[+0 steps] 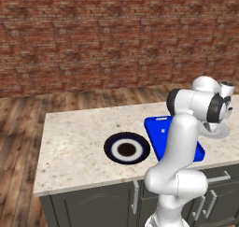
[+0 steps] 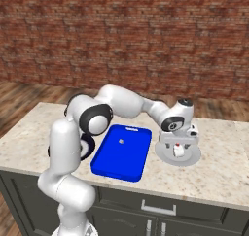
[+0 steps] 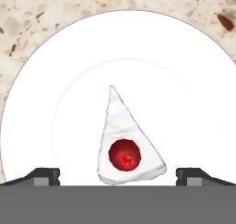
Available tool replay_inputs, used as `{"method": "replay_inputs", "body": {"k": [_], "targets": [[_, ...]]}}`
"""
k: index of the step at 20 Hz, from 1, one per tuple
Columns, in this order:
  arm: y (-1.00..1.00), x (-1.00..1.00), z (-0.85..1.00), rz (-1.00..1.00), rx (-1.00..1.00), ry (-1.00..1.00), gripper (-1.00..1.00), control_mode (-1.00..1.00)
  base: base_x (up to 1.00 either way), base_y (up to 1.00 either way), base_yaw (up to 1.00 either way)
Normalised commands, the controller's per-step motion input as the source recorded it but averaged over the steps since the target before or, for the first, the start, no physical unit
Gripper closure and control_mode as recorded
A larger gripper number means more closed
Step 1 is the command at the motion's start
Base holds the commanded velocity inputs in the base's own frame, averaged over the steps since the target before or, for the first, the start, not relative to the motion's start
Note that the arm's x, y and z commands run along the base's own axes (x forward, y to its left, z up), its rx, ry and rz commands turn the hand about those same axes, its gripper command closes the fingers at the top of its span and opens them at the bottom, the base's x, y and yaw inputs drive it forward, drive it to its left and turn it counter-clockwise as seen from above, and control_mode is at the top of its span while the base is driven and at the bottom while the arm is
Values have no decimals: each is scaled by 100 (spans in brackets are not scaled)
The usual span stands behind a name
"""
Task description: Move the dessert items from the plate to the tray.
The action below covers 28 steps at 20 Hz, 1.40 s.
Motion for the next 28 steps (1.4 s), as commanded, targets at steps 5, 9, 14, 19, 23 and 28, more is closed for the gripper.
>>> {"method": "replay_inputs", "body": {"k": [5,9,14,19,23,28], "targets": [[0,5,-22,2,2,1,-100,-100,0,0,0],[0,4,-2,1,0,0,-100,-100,0,0,0],[-8,9,-5,2,0,0,-100,-100,0,0,0],[-2,2,-18,4,0,0,-100,-100,0,0,0],[0,0,-23,3,2,0,100,-100,0,0,0],[0,0,-23,1,4,0,100,-100,0,0,0]]}}
